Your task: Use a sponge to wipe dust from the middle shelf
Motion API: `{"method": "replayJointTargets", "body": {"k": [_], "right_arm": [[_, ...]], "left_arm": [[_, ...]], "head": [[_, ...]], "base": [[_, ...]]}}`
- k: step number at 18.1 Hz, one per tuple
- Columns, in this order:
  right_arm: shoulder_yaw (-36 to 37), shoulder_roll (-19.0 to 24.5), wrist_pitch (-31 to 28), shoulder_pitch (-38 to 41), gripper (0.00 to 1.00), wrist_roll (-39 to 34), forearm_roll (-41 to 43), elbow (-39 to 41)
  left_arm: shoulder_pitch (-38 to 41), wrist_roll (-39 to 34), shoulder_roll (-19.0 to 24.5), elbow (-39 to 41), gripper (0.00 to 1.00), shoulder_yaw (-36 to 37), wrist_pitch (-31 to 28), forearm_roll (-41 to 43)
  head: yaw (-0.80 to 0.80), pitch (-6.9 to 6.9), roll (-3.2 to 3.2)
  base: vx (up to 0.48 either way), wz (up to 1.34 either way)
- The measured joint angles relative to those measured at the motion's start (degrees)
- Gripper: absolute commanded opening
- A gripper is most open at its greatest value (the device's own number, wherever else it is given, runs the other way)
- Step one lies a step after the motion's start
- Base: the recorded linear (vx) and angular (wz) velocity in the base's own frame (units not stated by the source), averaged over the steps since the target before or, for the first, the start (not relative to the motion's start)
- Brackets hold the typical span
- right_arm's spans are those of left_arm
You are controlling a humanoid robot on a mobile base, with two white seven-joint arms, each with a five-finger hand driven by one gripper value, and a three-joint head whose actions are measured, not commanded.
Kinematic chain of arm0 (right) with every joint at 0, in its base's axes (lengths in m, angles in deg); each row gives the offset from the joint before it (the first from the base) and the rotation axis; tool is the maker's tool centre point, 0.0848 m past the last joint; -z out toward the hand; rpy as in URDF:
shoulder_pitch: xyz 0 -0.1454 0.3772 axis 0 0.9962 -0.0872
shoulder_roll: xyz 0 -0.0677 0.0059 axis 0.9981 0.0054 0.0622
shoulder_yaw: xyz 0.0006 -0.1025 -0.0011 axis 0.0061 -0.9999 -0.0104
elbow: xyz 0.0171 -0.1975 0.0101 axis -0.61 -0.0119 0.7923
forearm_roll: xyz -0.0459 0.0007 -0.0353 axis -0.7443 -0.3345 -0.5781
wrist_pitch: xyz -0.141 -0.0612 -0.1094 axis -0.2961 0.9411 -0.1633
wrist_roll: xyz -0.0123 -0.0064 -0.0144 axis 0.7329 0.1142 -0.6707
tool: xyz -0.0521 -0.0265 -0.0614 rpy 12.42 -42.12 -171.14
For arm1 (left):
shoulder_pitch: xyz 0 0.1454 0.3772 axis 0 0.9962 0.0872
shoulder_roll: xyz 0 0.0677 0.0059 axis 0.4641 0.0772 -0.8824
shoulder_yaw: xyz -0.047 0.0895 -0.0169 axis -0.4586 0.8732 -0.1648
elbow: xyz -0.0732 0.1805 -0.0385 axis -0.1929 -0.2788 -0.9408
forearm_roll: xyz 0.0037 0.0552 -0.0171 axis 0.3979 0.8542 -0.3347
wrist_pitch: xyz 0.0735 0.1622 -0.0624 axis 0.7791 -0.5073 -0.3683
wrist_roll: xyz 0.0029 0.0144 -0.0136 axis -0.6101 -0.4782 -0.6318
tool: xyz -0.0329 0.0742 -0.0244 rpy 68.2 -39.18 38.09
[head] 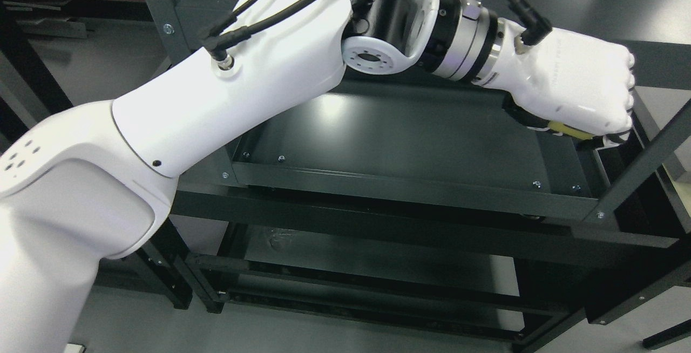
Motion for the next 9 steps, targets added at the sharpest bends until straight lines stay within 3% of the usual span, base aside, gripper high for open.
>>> {"method": "replayJointTargets", "body": {"k": [9], "right_arm": [[0.00, 0.00, 0.00, 0.00, 1.00, 0.10, 0.00, 0.00]], "left_arm": [[6.80, 4.37, 9.37, 5.97, 0.02, -5.39, 0.05, -0.60]], "head": [[0.00, 0.00, 0.00]], "base": [[0.000, 0.00]]}}
